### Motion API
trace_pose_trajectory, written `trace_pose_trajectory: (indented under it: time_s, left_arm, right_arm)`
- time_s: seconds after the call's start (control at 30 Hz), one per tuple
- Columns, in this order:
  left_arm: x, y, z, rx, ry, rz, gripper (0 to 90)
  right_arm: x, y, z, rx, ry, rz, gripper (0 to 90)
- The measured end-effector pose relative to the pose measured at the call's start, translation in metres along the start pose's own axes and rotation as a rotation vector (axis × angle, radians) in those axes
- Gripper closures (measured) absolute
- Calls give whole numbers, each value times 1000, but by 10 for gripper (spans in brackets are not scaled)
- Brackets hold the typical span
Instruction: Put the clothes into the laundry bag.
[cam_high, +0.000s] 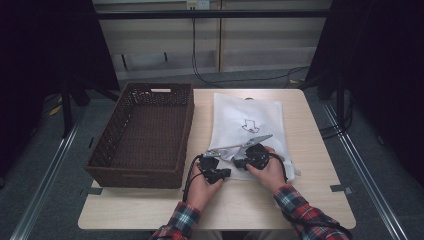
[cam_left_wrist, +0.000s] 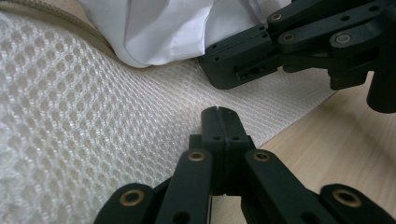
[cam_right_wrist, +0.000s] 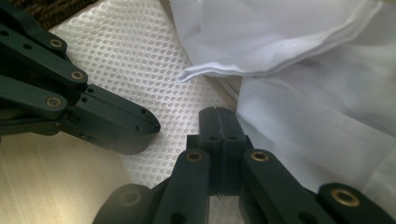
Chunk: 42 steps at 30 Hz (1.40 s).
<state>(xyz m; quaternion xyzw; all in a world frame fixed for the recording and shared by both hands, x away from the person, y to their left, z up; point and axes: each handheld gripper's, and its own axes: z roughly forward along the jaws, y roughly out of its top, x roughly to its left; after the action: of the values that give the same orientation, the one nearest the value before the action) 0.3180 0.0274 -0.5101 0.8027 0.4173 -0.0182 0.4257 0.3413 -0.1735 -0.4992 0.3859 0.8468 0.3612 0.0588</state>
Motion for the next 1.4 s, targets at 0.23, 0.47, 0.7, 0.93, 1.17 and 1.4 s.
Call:
trace_pose_trajectory:
  time_s: [0.23,0.47,0.7,0.93,1.17,1.4]
  left_arm:
    - [-1,0,0,3,-4,-5,900]
    - [-1,0,0,9,-15,-3,900]
    - [-1,0,0,11,-11,0,900]
    - [-2,-1,0,2,-17,-9,900]
    - [-1,-2,0,0,-19,-11,900]
    - [0,-2,-1,0,-22,-9,900]
  right_arm:
    - [-3,2,0,-4,-14,18,900]
    - [-11,5,1,-13,-30,33,900]
    - [-11,8,2,-29,-54,30,900]
    - [-15,12,4,-38,-78,35,900]
    - [-20,16,8,-70,-109,54,900]
    - [-18,13,6,-62,-96,54,900]
